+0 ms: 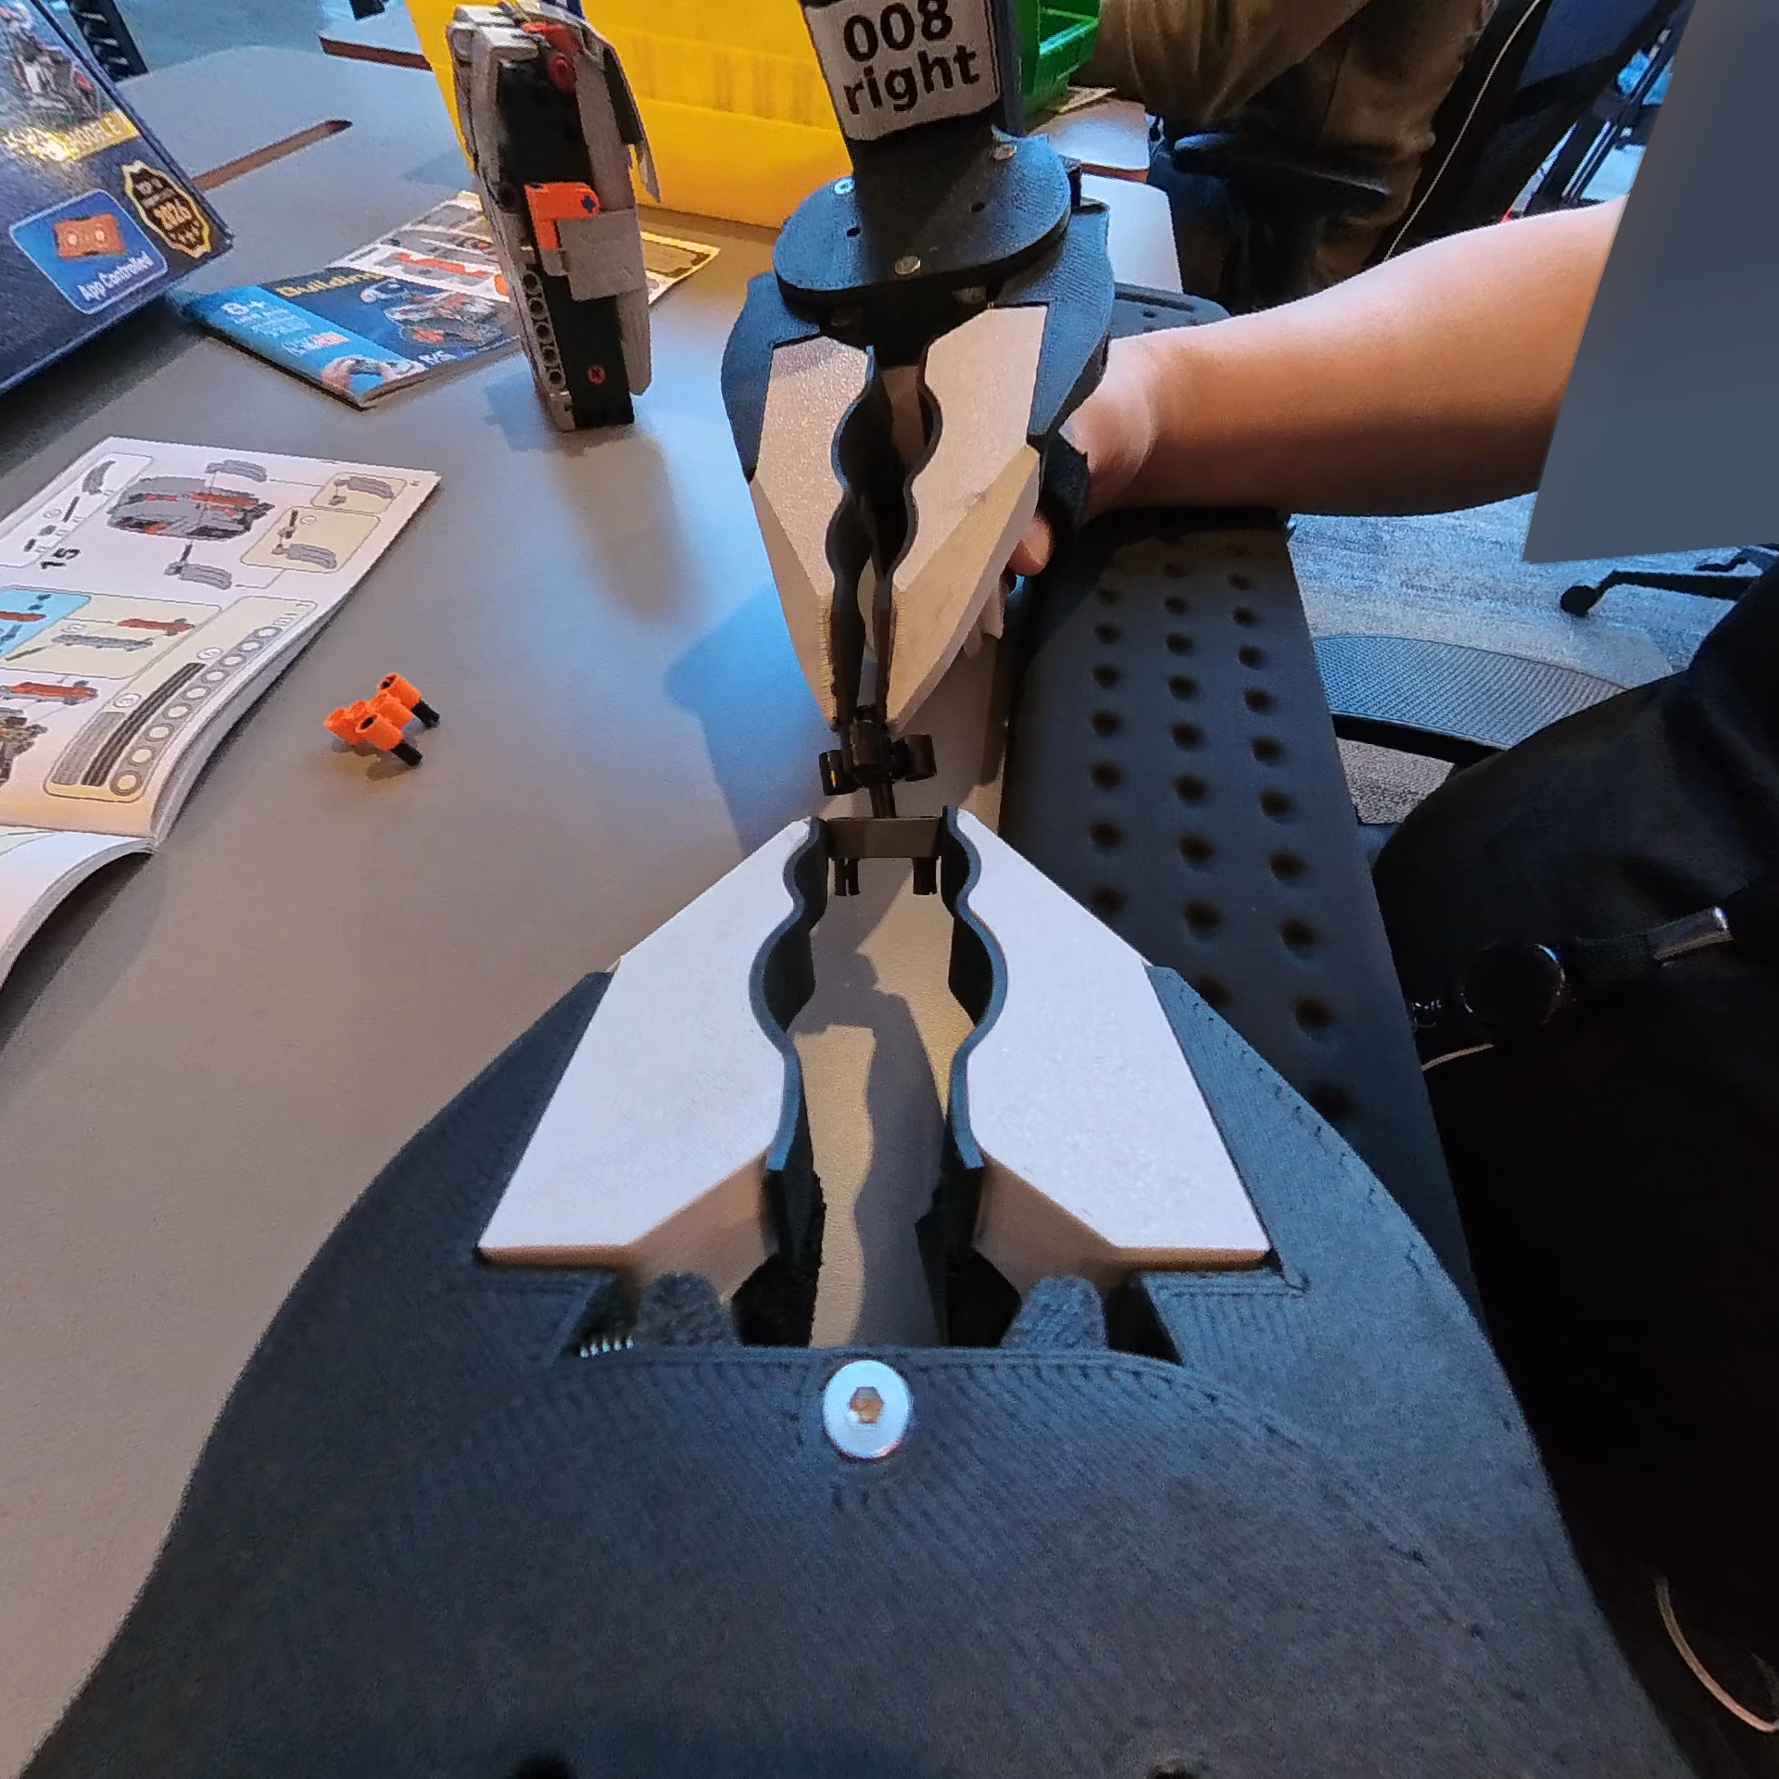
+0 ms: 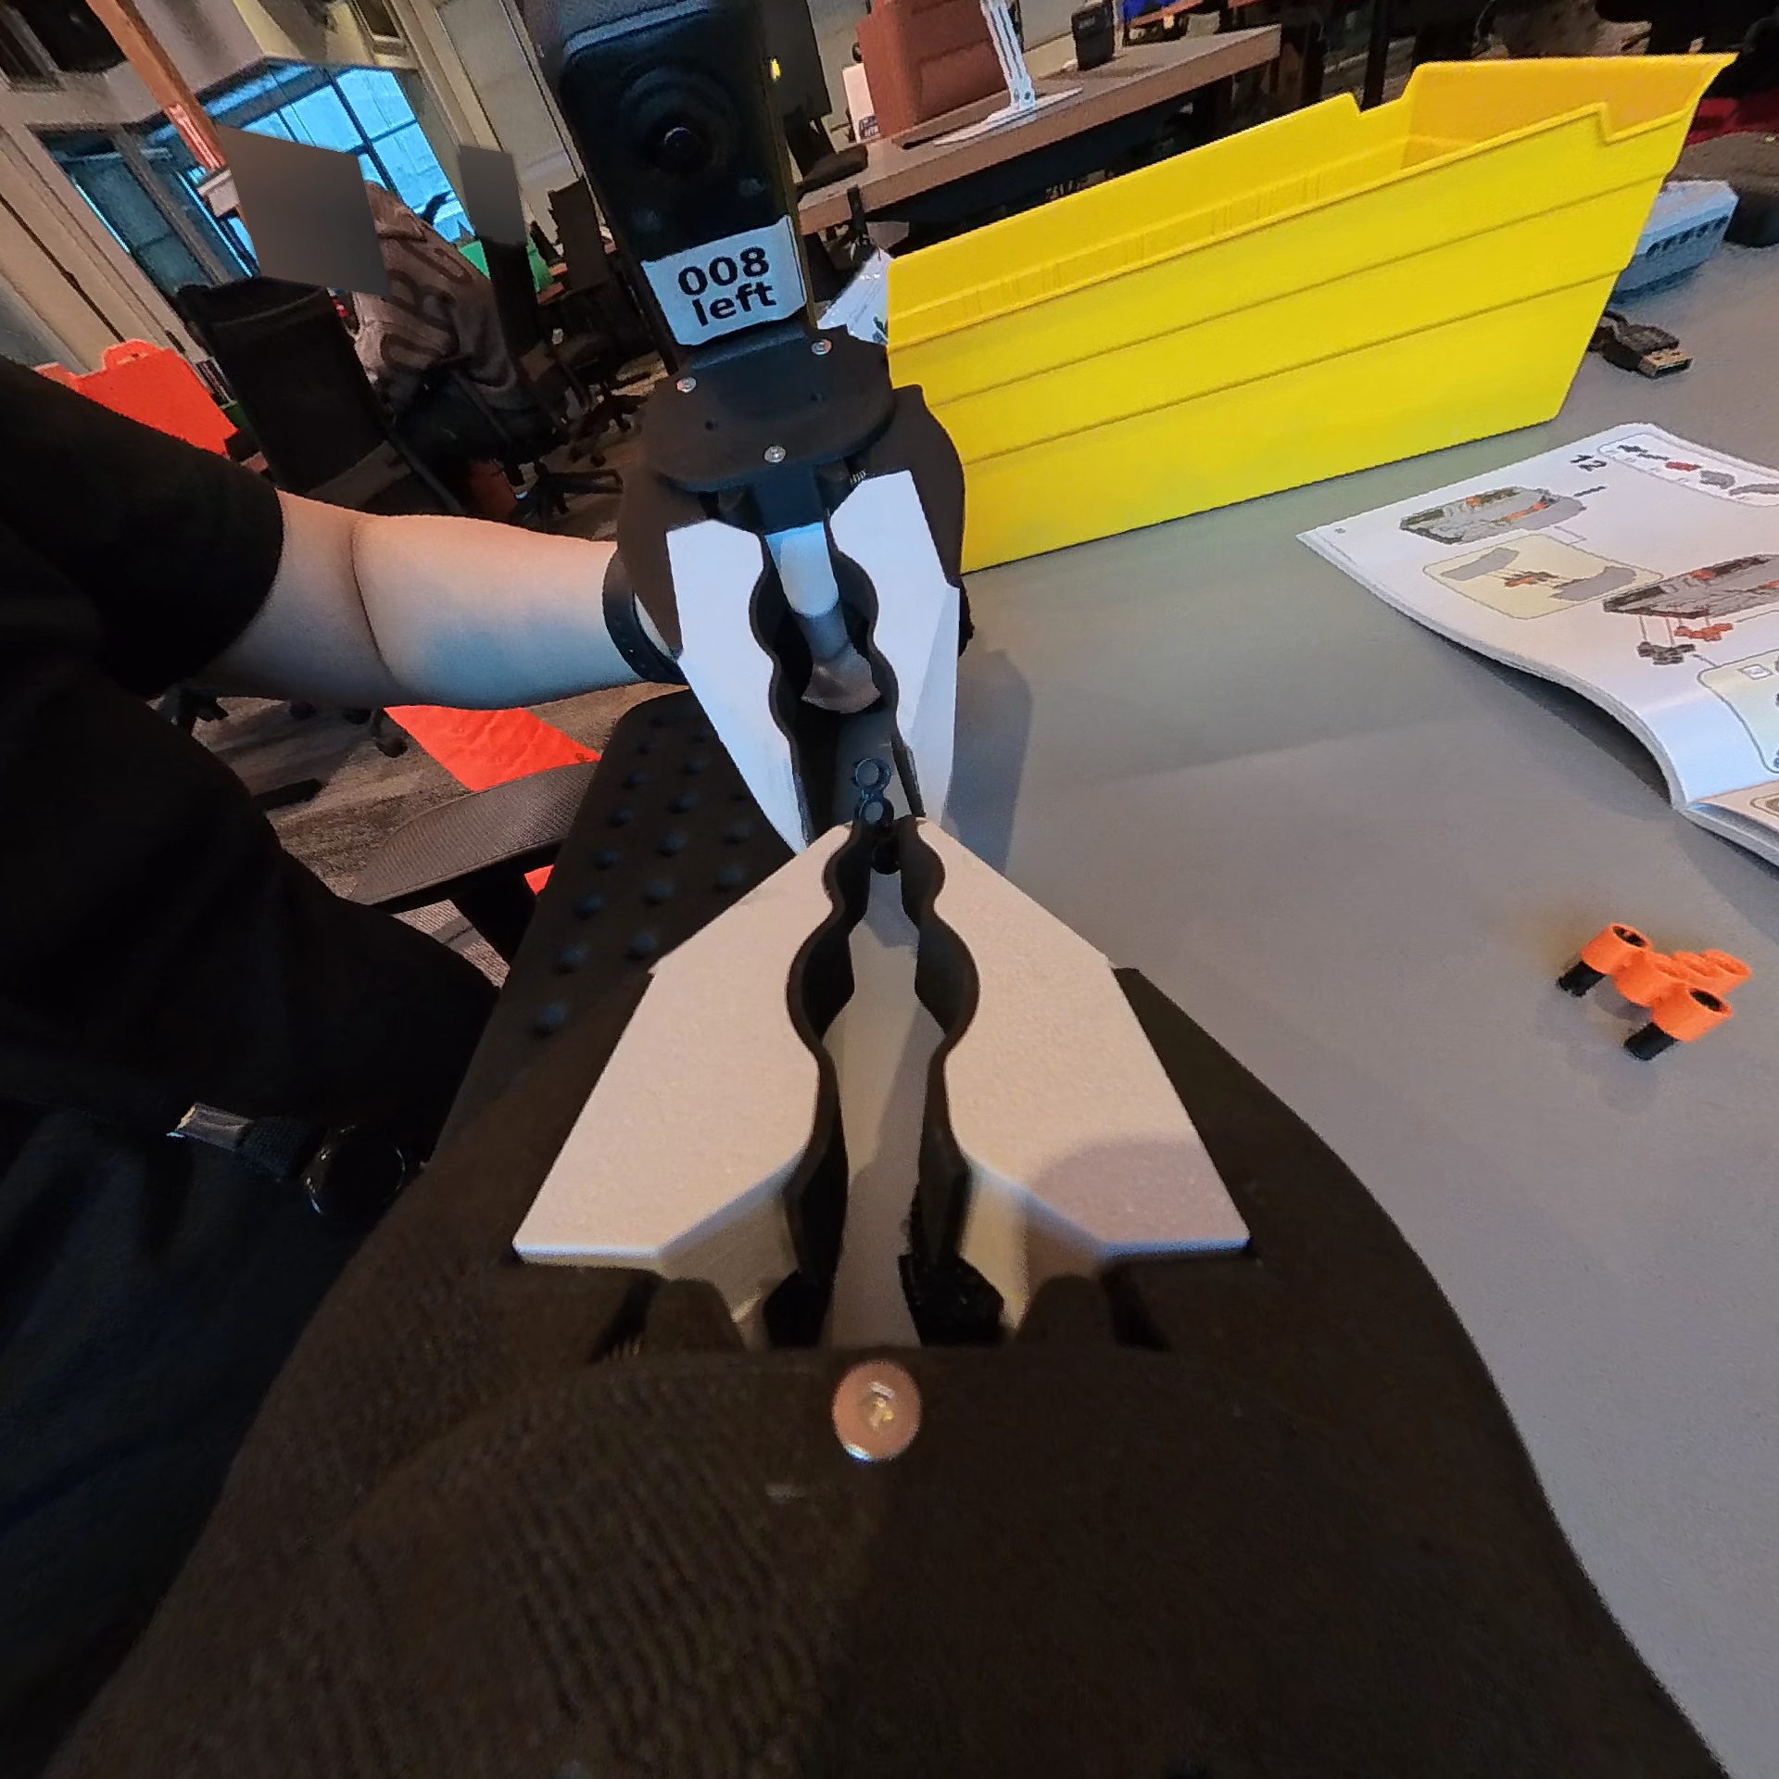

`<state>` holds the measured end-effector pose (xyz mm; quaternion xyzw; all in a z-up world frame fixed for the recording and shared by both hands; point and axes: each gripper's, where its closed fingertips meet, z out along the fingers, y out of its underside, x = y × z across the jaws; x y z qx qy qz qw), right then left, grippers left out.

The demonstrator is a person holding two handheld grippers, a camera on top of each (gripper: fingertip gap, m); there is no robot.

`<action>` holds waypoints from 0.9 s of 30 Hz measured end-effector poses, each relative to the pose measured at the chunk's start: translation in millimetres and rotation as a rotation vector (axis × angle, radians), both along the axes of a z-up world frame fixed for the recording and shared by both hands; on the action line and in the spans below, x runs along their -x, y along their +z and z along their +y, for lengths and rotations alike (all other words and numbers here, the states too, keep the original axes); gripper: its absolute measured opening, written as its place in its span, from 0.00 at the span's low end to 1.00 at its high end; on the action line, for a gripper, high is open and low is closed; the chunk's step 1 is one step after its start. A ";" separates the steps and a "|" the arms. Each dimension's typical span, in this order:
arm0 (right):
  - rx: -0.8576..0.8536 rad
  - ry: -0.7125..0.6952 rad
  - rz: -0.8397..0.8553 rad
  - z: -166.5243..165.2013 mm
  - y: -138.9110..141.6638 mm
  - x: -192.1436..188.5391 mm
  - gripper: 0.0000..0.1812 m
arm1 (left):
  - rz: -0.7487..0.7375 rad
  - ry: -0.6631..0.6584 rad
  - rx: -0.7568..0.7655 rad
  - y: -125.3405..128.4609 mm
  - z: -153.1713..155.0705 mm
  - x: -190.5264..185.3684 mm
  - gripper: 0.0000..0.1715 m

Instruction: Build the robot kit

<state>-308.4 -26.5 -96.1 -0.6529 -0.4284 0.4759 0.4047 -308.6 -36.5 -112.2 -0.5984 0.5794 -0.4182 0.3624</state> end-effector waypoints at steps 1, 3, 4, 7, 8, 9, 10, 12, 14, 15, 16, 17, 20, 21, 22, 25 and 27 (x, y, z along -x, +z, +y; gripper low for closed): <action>0.003 -0.001 0.001 0.4 -0.3 0.1 0.02 | 0.003 0.000 0.002 -0.7 0.2 -0.1 0.11; 0.019 0.000 -0.002 1.0 -2.0 0.3 0.02 | 0.014 -0.002 0.005 -2.8 0.2 -0.2 0.11; 0.023 0.001 -0.003 1.2 -2.5 0.4 0.02 | 0.019 -0.004 0.005 -3.9 0.1 -0.5 0.11; 0.020 -0.001 -0.016 1.5 -4.3 1.3 0.02 | 0.038 -0.008 0.003 -7.0 -0.5 -1.0 0.11; 0.016 0.000 -0.019 1.2 -4.6 1.5 0.02 | 0.041 -0.008 0.001 -7.7 -0.5 -1.0 0.11; 0.011 -0.003 -0.024 1.5 -5.2 1.6 0.02 | 0.043 -0.008 0.000 -7.9 -0.5 -1.0 0.11; 0.010 -0.005 -0.029 1.8 -5.9 1.6 0.02 | 0.043 -0.008 0.000 -8.0 -0.6 -1.0 0.11; 0.018 0.003 -0.027 1.0 -6.0 1.7 0.02 | 0.044 -0.011 0.000 -8.1 -1.0 -1.0 0.11; 0.026 0.020 -0.036 -1.5 -7.5 2.8 0.02 | 0.048 -0.014 -0.001 -9.0 -1.3 -1.1 0.11; 0.021 0.019 -0.045 -1.6 -8.6 3.3 0.02 | 0.054 -0.016 -0.001 -9.9 -1.7 -1.1 0.11; 0.013 0.013 -0.053 -1.1 -9.3 3.5 0.02 | 0.058 -0.016 -0.005 -10.5 -1.7 -1.2 0.11; 0.005 0.013 -0.056 -1.4 -9.5 3.8 0.02 | 0.060 -0.018 -0.009 -10.8 -2.1 -1.3 0.11; 0.003 0.021 -0.065 -2.7 -10.5 4.5 0.03 | 0.067 -0.021 -0.016 -12.0 -2.7 -1.4 0.11; 0.001 0.026 -0.069 -3.4 -11.0 4.7 0.03 | 0.070 -0.020 -0.016 -12.3 -2.5 -1.5 0.11; -0.001 0.030 -0.074 -4.0 -11.7 4.9 0.03 | 0.072 -0.020 -0.016 -12.9 -2.5 -1.5 0.11; -0.027 0.033 -0.094 -4.9 -13.2 5.0 0.04 | 0.081 -0.024 -0.021 -14.2 -3.2 -1.7 0.11; -0.061 0.036 -0.105 -5.8 -13.4 4.5 0.04 | 0.082 -0.027 -0.019 -14.4 -3.8 -1.7 0.11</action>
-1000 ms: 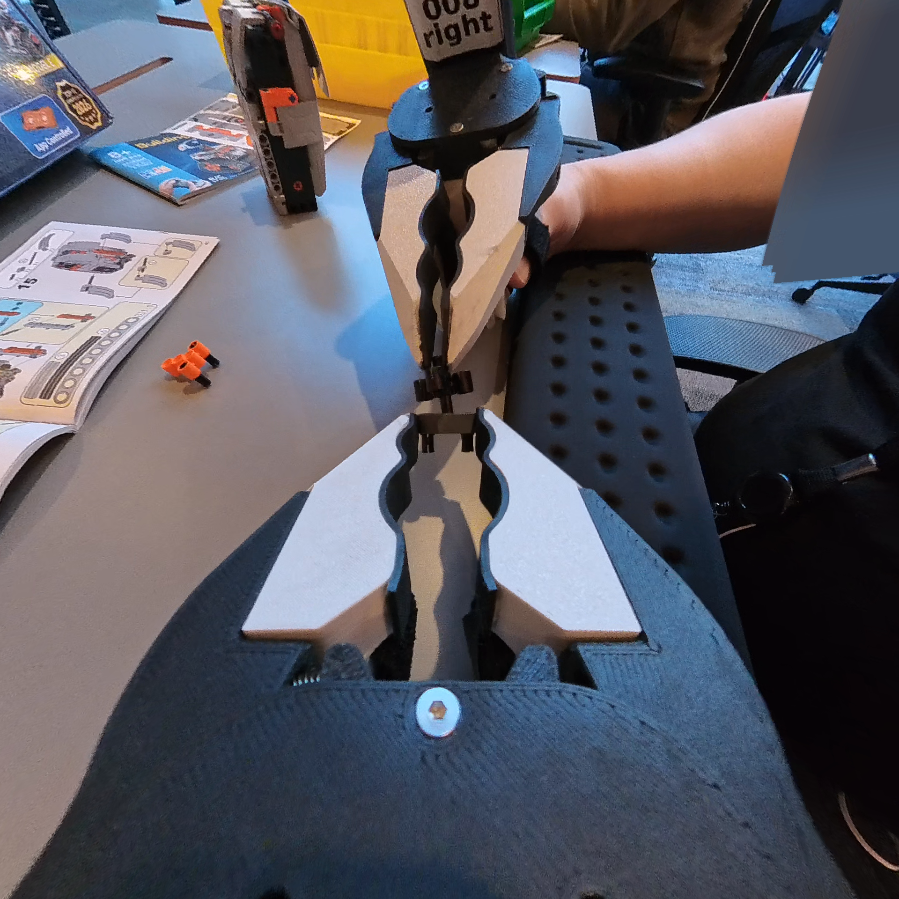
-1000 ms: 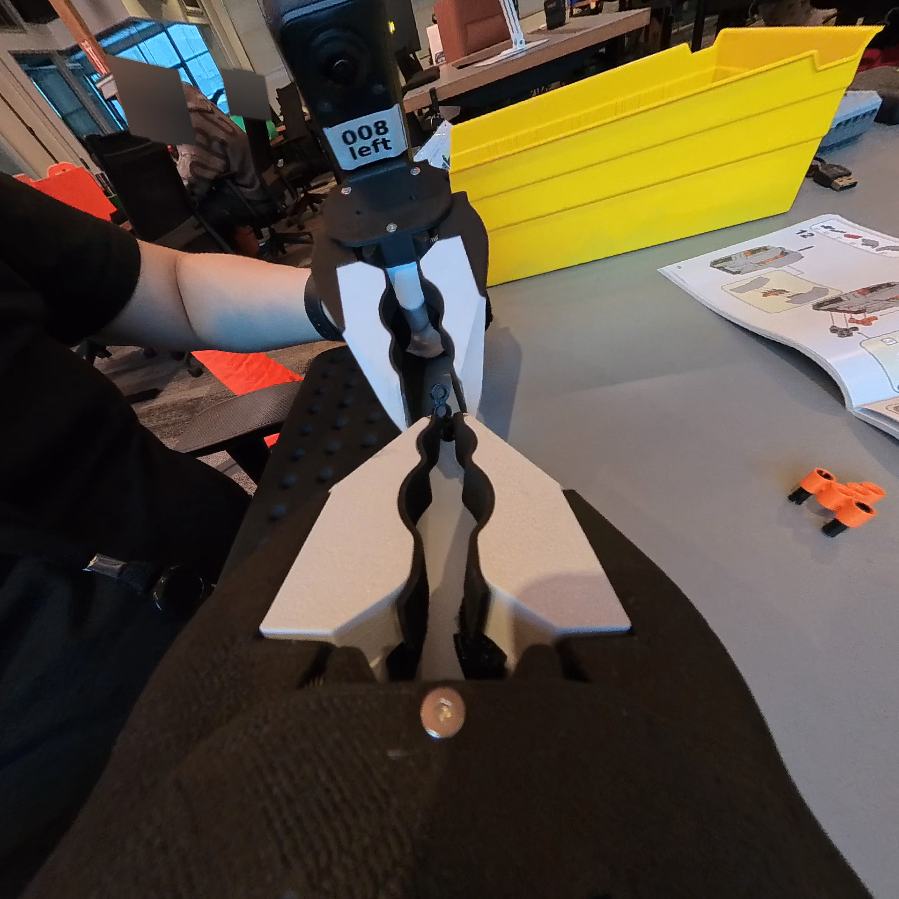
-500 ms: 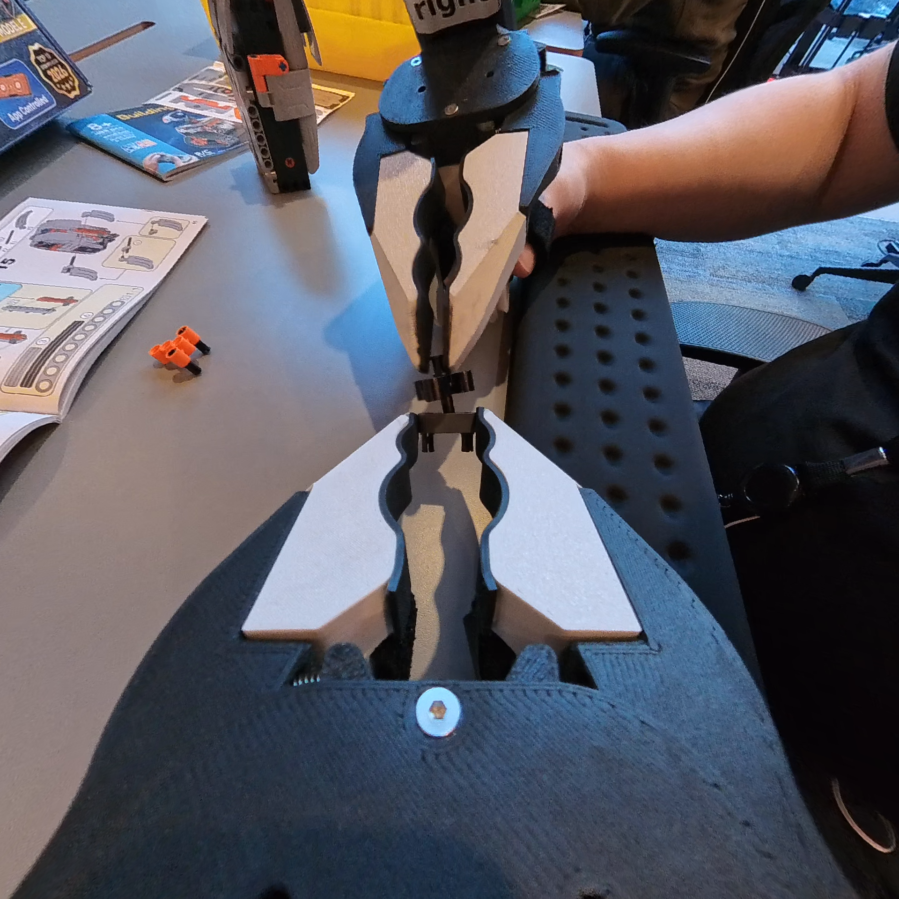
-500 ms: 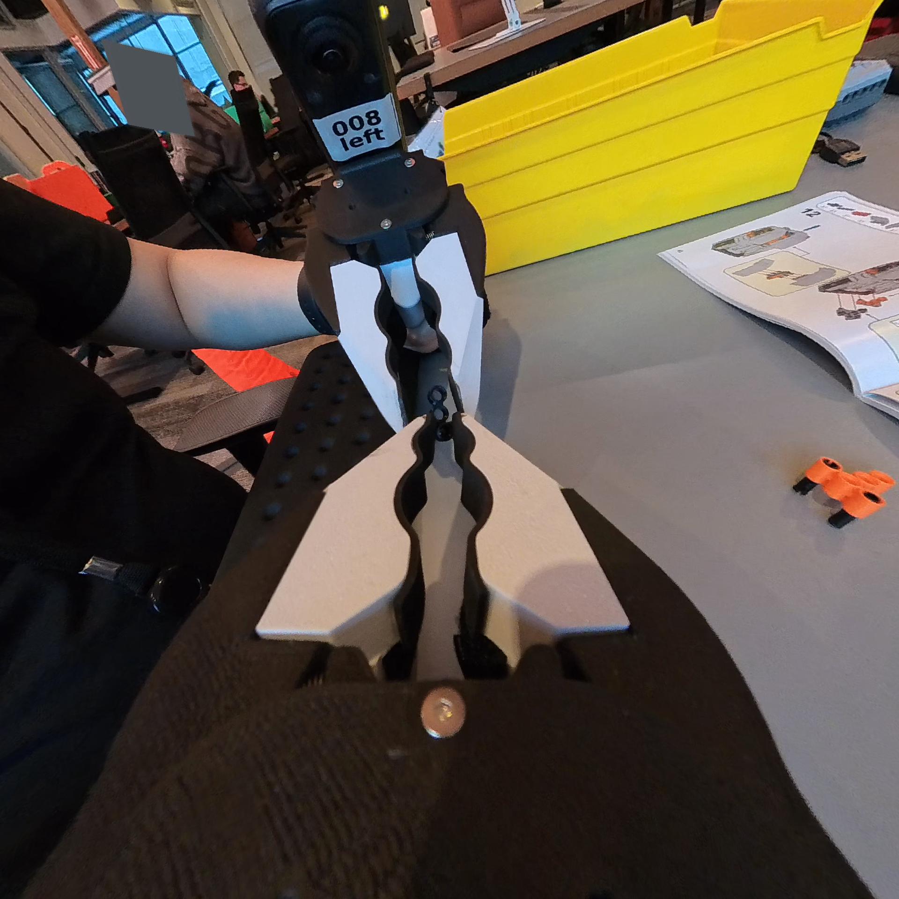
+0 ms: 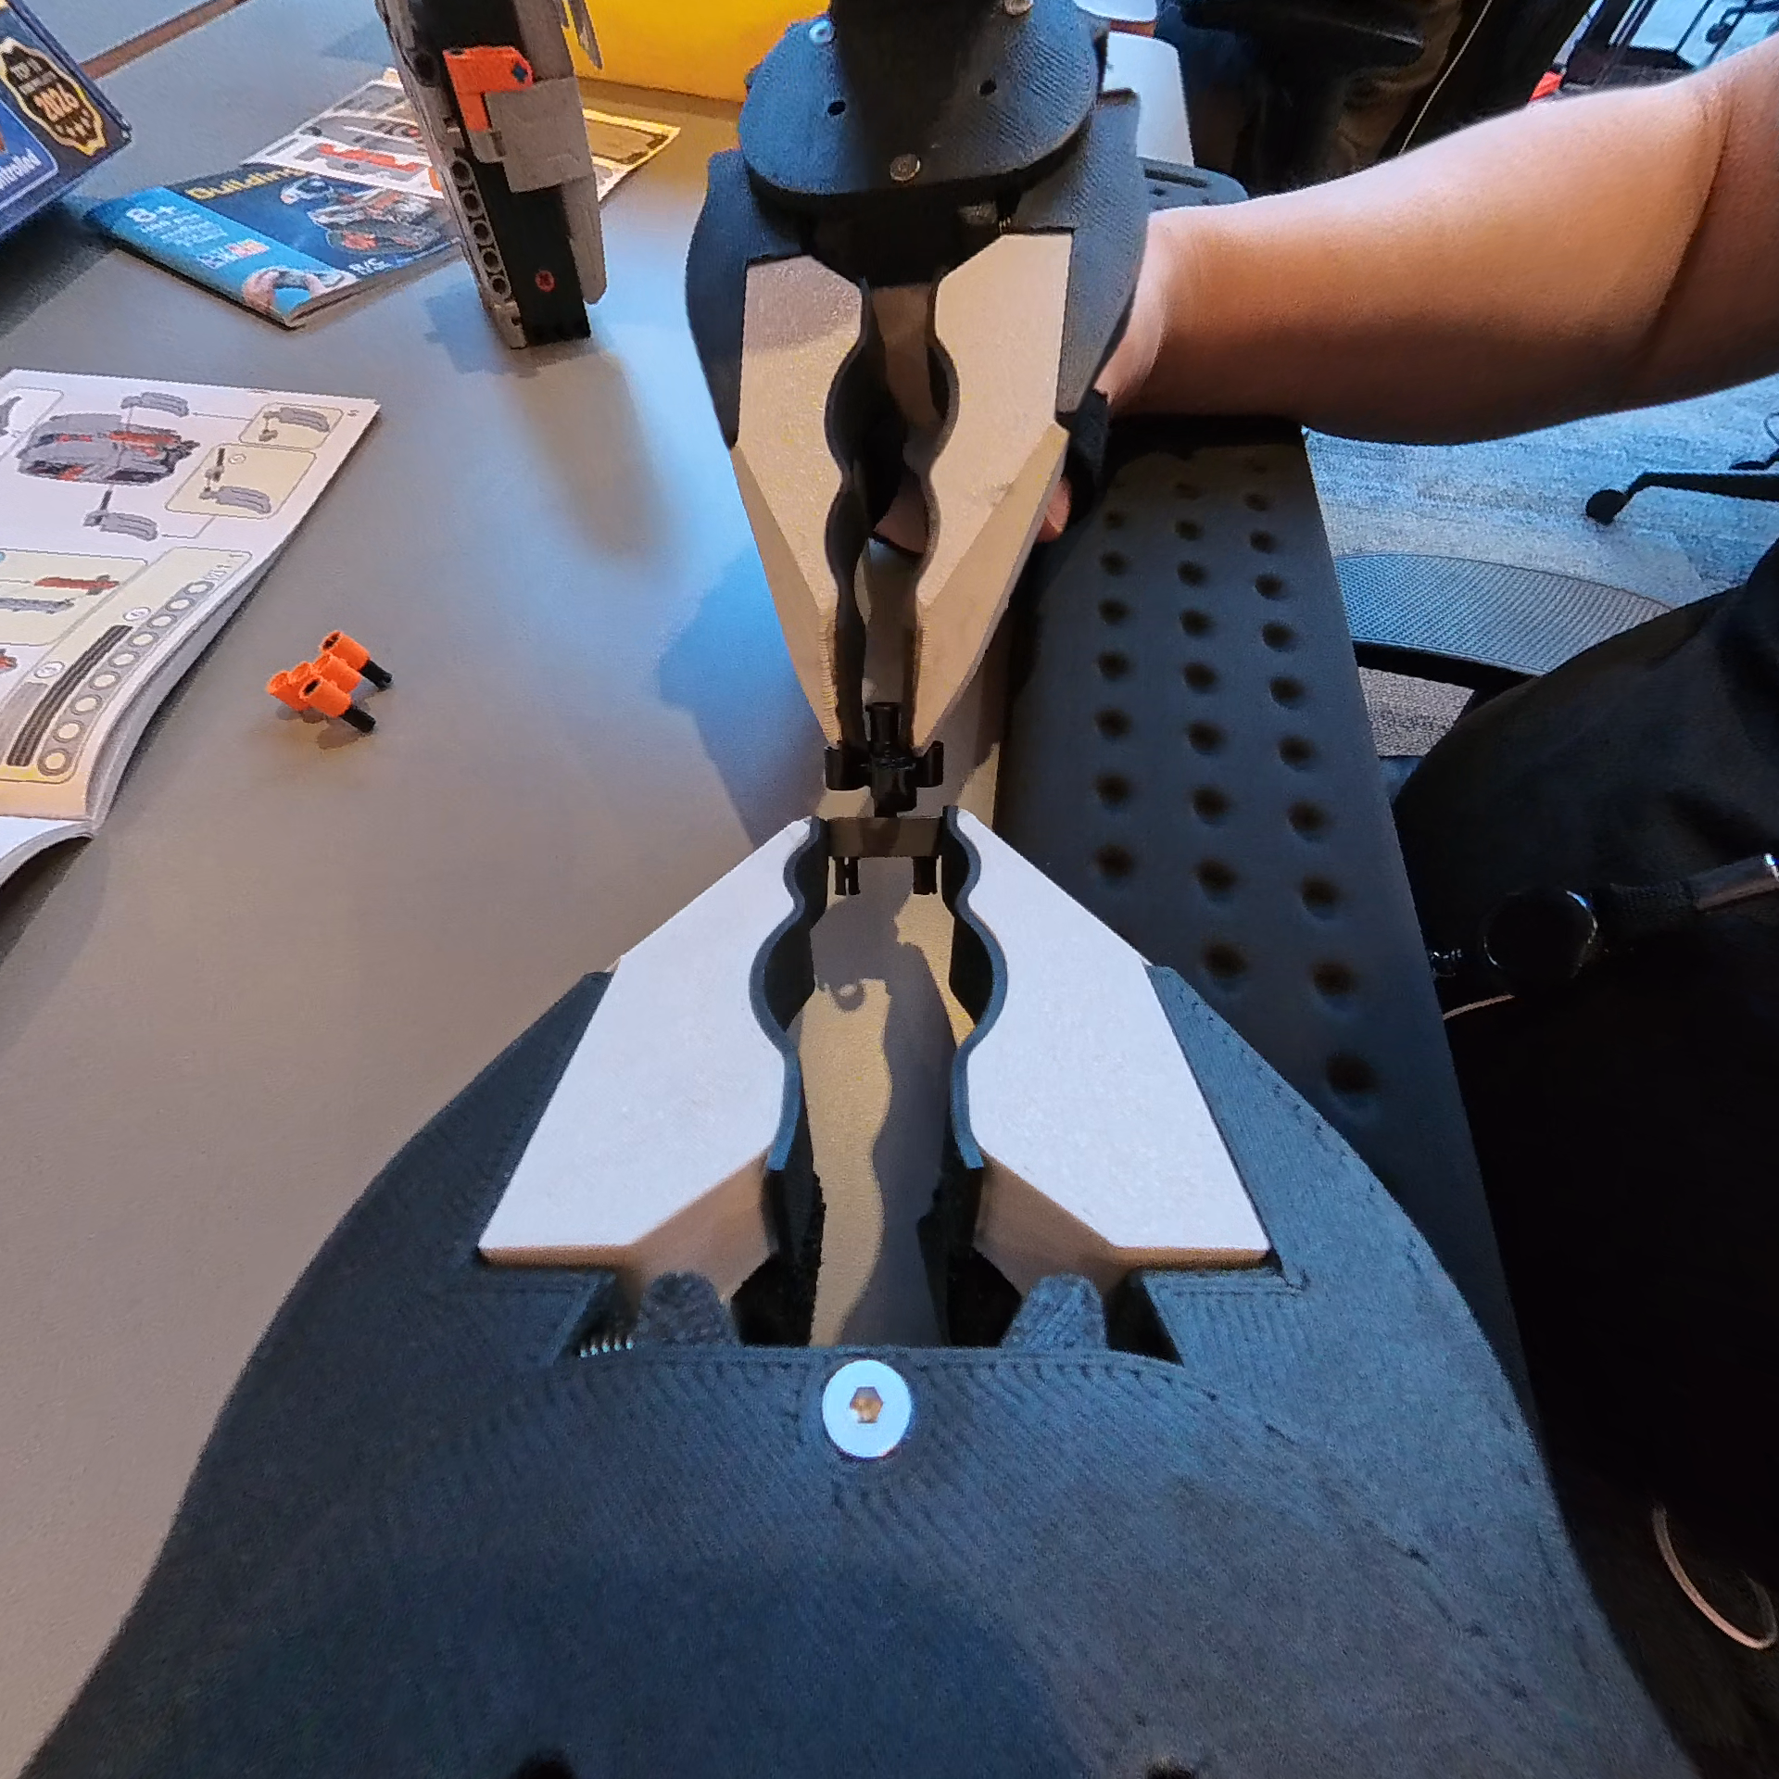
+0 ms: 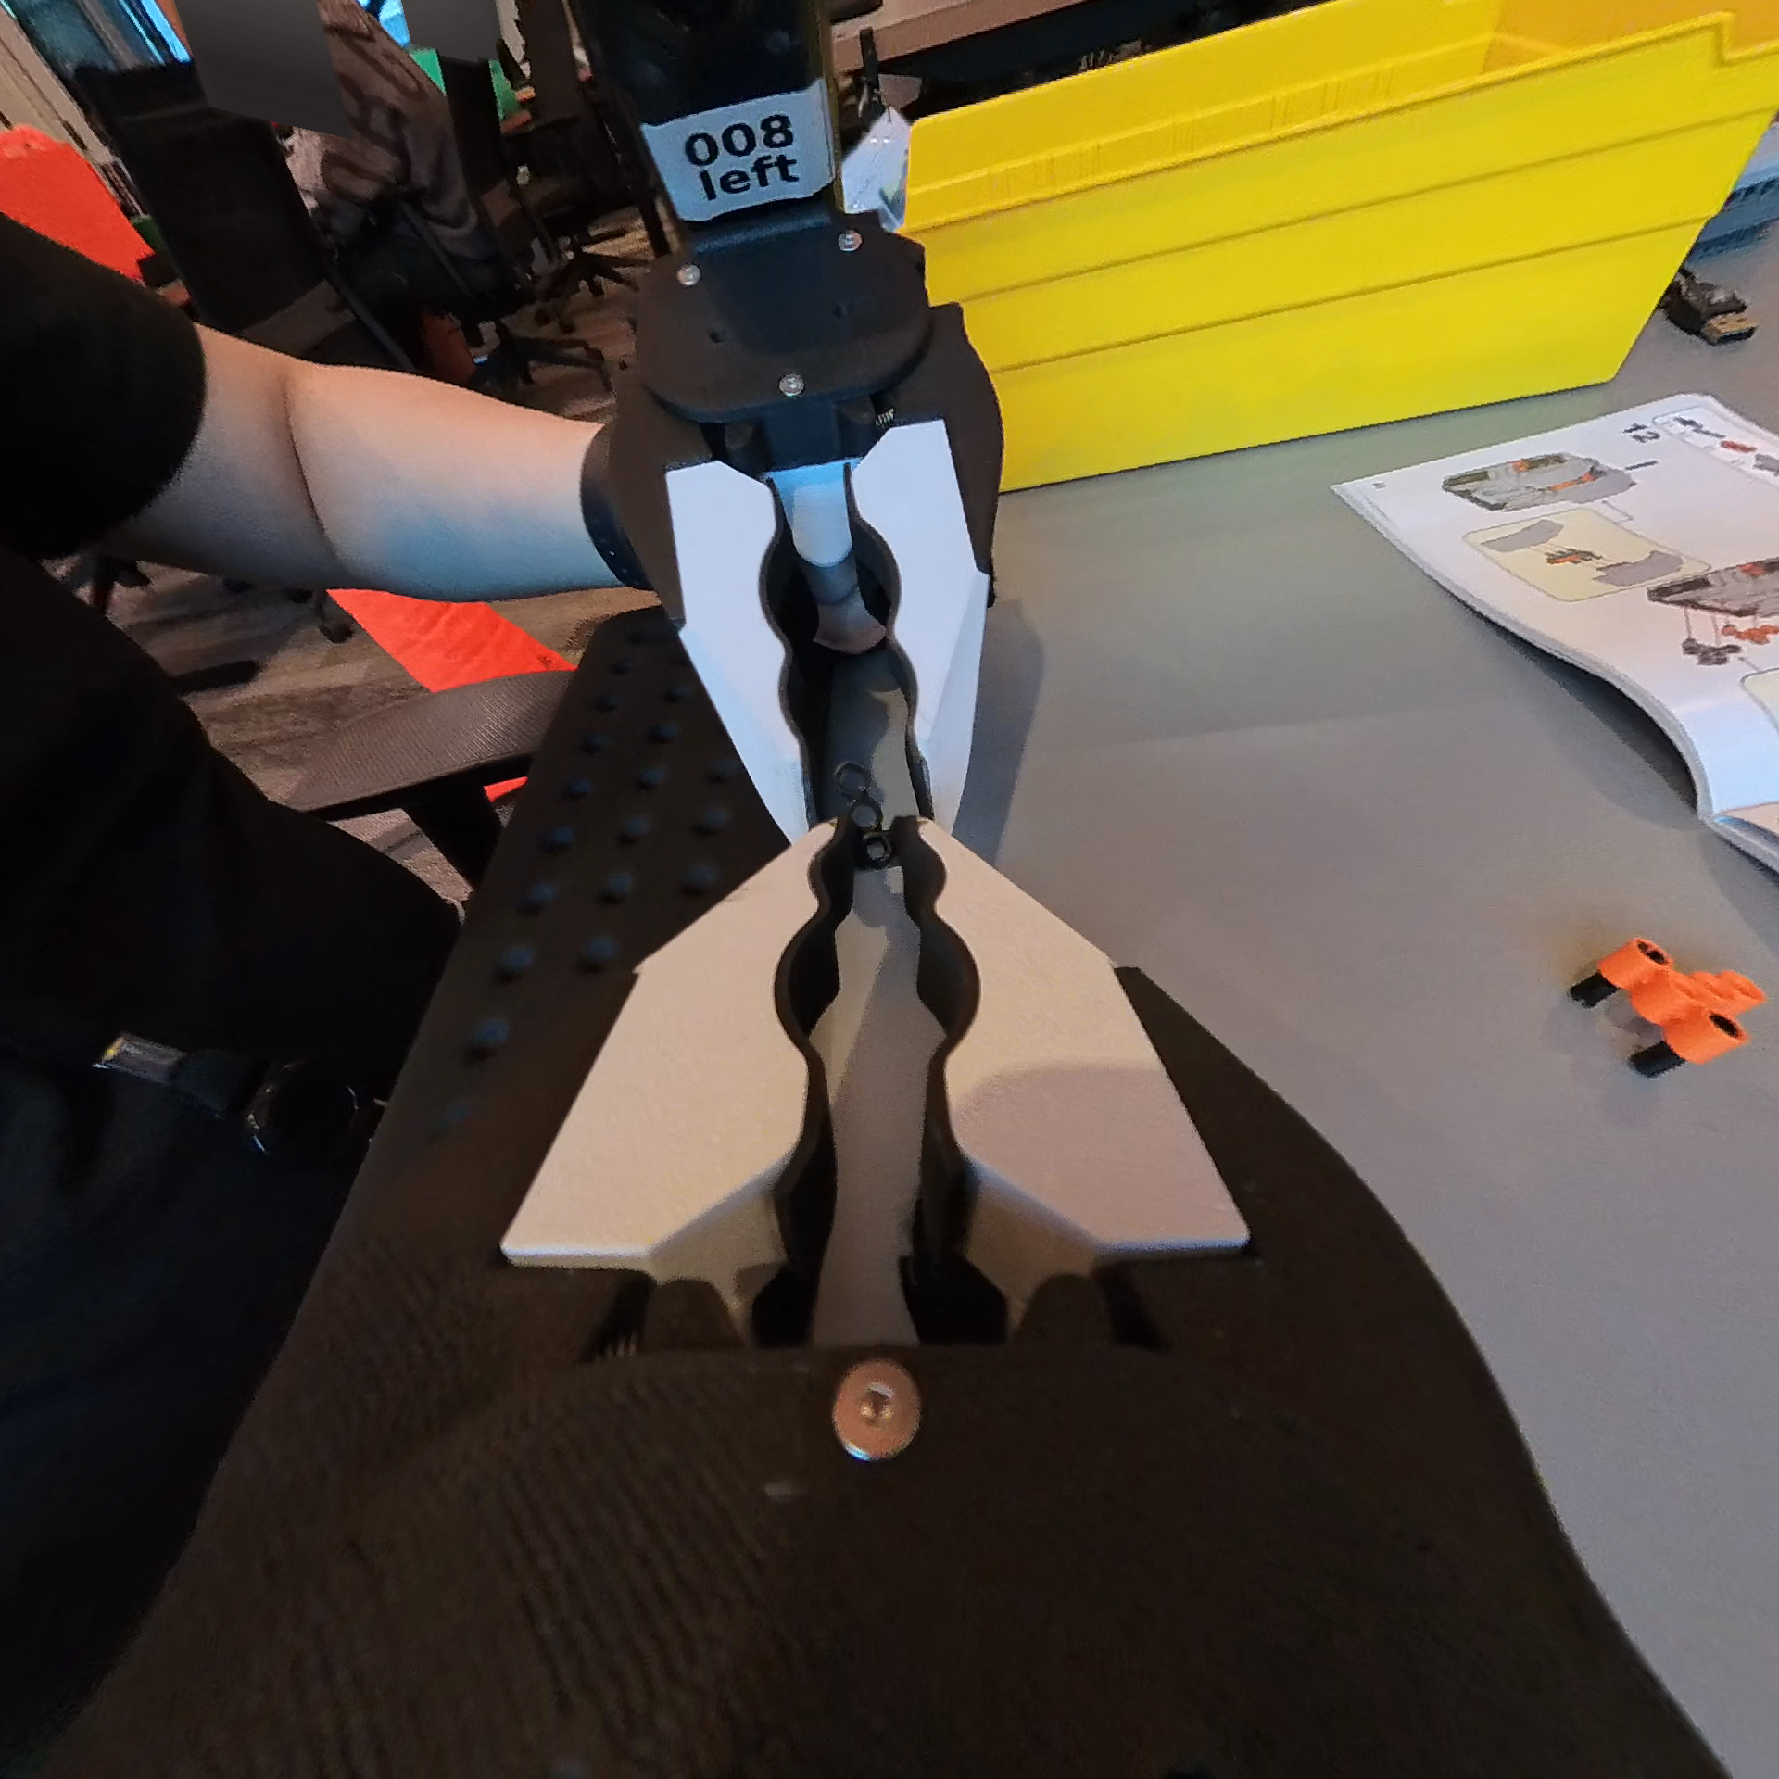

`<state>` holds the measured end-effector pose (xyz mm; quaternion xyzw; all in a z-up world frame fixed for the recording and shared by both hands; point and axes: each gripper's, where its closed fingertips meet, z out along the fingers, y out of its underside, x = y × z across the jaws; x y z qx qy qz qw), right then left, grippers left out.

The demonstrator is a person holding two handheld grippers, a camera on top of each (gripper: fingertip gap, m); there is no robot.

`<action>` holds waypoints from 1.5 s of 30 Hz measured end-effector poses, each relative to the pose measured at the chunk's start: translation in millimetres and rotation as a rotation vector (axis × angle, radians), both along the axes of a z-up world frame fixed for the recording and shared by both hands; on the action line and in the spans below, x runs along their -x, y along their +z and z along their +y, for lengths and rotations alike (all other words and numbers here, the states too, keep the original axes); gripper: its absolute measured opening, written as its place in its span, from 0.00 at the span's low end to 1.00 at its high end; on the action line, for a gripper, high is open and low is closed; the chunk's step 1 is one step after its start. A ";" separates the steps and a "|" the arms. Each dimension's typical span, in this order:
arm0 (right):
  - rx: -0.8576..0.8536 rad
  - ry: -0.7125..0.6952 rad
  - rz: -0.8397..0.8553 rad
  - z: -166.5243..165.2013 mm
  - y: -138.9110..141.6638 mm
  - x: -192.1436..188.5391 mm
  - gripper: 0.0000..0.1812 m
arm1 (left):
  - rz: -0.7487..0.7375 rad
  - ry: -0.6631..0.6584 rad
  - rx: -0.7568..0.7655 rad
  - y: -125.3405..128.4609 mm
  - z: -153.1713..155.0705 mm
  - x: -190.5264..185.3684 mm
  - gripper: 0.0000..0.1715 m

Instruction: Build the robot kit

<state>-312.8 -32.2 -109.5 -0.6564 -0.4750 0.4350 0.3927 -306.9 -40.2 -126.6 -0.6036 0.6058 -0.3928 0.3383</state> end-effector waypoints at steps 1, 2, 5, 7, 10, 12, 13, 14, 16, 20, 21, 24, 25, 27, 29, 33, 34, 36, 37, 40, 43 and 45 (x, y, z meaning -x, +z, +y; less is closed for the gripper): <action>-0.011 0.003 -0.003 -0.7 0.0 0.1 0.04 | 0.000 -0.002 0.004 0.1 -0.2 0.0 0.11; -0.015 0.008 -0.004 -1.6 -0.1 0.4 0.05 | 0.000 -0.003 0.007 0.0 -0.3 0.0 0.11; -0.010 0.010 -0.006 -1.6 -0.4 0.1 0.06 | 0.002 -0.002 0.008 -0.5 0.0 -0.1 0.11; -0.020 0.000 -0.024 0.3 -2.6 -1.4 0.06 | 0.001 -0.002 0.007 -0.3 -0.1 -0.2 0.11; -0.049 -0.006 -0.063 0.5 -7.0 -1.9 0.06 | -0.010 0.000 0.012 1.4 0.5 0.0 0.11; -0.058 -0.008 -0.075 0.5 -8.5 -1.9 0.05 | -0.003 0.000 0.017 0.2 0.6 0.1 0.11; -0.051 -0.009 -0.073 1.0 -8.4 -2.1 0.04 | 0.000 -0.002 0.017 -0.2 0.4 -0.1 0.11; -0.041 -0.009 -0.070 1.2 -8.4 -2.3 0.04 | 0.001 -0.002 0.015 -0.5 0.3 -0.2 0.11; -0.020 -0.009 -0.064 1.6 -8.2 -2.7 0.04 | -0.001 -0.001 0.014 -0.2 0.5 -0.3 0.11; -0.020 -0.011 -0.060 1.5 -7.5 -3.2 0.04 | -0.006 -0.002 0.020 0.5 0.5 -0.4 0.11; -0.033 -0.015 -0.064 2.2 -7.3 -3.4 0.04 | -0.007 0.002 0.017 0.7 1.1 -0.4 0.11; -0.047 -0.038 -0.078 4.7 -7.9 -3.7 0.04 | -0.016 0.027 0.000 2.2 4.7 -0.1 0.11; -0.055 -0.048 -0.082 5.7 -7.4 -3.6 0.04 | -0.019 0.046 -0.015 2.9 7.2 0.1 0.11; -0.094 -0.099 -0.089 11.4 -4.0 -4.0 0.03 | -0.017 0.085 -0.062 4.0 12.1 0.3 0.12; -0.125 -0.154 -0.087 16.8 0.9 -3.6 0.04 | -0.001 0.107 -0.115 3.9 13.9 -0.2 0.12; -0.233 -0.235 -0.156 26.5 0.5 -5.9 0.04 | 0.042 0.189 -0.179 1.9 23.7 -2.9 0.12; -0.249 -0.244 -0.185 27.9 -2.7 -7.0 0.04 | 0.048 0.213 -0.181 2.3 26.5 -3.7 0.12; -0.282 -0.262 -0.213 30.3 -4.3 -8.7 0.03 | 0.060 0.241 -0.181 2.5 29.1 -6.2 0.12; -0.292 -0.271 -0.223 31.6 -5.0 -9.8 0.04 | 0.072 0.253 -0.190 1.3 30.5 -7.3 0.12; -0.293 -0.288 -0.247 34.2 -8.3 -11.8 0.04 | 0.112 0.278 -0.221 -2.6 33.1 -9.2 0.11; -0.285 -0.303 -0.273 35.8 -12.7 -12.6 0.03 | 0.156 0.304 -0.235 -7.0 35.1 -9.6 0.12; -0.266 -0.321 -0.289 37.8 -15.9 -12.7 0.03 | 0.191 0.327 -0.249 -10.3 37.2 -9.6 0.12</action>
